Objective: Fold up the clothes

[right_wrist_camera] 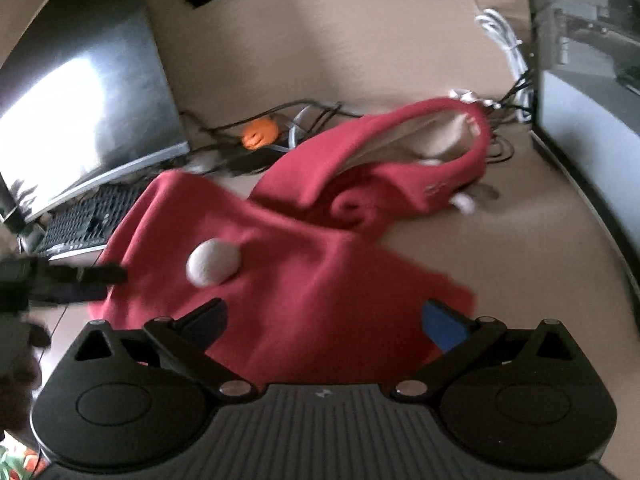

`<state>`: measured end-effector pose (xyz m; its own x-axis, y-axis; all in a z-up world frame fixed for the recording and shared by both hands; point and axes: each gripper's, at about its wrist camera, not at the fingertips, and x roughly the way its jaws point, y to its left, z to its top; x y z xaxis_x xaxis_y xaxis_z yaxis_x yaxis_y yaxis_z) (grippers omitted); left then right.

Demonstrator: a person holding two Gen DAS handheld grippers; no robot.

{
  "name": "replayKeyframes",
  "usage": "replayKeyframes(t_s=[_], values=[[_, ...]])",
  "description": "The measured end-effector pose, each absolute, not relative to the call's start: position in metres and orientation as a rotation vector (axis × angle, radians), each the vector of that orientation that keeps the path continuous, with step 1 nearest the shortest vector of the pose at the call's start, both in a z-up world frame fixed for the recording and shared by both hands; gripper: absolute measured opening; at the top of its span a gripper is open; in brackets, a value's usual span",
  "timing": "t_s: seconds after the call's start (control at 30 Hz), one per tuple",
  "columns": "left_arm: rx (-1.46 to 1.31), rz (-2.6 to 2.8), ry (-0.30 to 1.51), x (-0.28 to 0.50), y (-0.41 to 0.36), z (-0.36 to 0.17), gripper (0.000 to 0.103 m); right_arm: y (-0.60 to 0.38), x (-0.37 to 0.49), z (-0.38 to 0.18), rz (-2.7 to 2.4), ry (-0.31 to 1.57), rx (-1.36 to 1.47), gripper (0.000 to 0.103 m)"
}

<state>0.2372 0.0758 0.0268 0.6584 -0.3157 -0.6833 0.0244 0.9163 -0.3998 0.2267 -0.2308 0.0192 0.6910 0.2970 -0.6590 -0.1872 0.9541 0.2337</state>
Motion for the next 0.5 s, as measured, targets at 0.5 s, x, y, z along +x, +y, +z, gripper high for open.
replayKeyframes(t_s=[0.5], values=[[-0.453, 0.018, 0.743, 0.18, 0.199, 0.048, 0.103, -0.143, 0.235, 0.003, 0.394, 0.743, 0.262, 0.103]])
